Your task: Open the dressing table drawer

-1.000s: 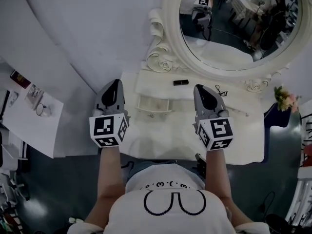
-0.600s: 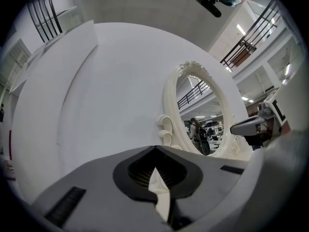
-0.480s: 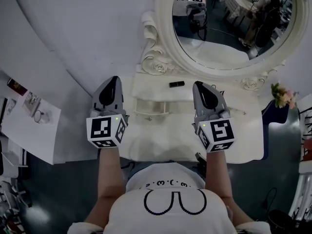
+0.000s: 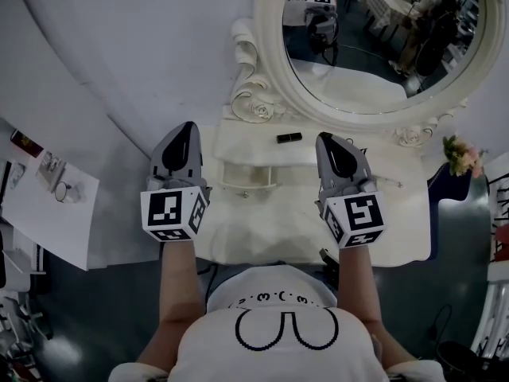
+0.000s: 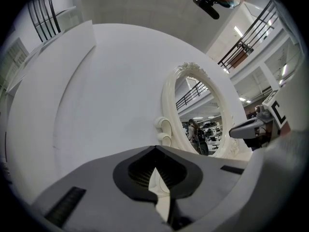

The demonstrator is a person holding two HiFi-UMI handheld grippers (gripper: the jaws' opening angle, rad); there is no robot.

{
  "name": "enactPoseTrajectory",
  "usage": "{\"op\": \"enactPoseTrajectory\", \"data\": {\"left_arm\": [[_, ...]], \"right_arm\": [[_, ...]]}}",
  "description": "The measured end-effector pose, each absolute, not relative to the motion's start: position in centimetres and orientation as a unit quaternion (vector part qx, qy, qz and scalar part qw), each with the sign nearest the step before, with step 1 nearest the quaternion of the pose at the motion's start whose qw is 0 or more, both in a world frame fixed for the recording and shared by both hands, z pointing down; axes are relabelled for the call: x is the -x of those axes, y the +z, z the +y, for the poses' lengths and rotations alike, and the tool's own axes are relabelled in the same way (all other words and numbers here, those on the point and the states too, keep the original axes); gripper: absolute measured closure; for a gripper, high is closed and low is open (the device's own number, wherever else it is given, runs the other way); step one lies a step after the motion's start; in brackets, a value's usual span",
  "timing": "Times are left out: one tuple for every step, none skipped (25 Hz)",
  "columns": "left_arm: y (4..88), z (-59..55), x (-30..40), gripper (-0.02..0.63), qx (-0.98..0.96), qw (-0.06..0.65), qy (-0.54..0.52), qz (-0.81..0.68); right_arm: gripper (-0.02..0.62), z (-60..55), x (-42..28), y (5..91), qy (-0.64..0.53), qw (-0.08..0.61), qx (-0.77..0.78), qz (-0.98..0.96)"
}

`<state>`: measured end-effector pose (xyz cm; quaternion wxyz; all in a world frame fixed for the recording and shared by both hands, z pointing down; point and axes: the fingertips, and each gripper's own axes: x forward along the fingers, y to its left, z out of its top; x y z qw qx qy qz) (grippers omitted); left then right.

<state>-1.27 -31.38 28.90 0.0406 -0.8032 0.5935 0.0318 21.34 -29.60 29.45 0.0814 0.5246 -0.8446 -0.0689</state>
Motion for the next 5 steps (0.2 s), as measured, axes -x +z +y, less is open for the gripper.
{"op": "enactPoseTrajectory", "data": {"left_arm": [[28.85,-31.38,1.27,0.607,0.804,0.041,0.032,0.592],[28.8,-31.4,1.29,0.609,0.804,0.042,0.032,0.592],[28.76,-31.42,1.31,0.608,0.805,0.042,0.032,0.591],[28.73,-31.45,1.33,0.609,0.805,0.042,0.033,0.591],[28.7,-31.49,1.36,0.607,0.805,0.042,0.034,0.59]], "right_arm": [[0.597,-29.61,-21.29,29.46,-0.069,0.082,-0.524,-0.845],[0.597,-29.63,-21.23,29.47,-0.069,0.082,-0.524,-0.845],[0.597,-29.64,-21.17,29.48,-0.068,0.082,-0.524,-0.845],[0.597,-29.66,-21.1,29.5,-0.068,0.082,-0.524,-0.845],[0.597,-29.67,-21.04,29.52,-0.068,0.082,-0.524,-0.845]]}}
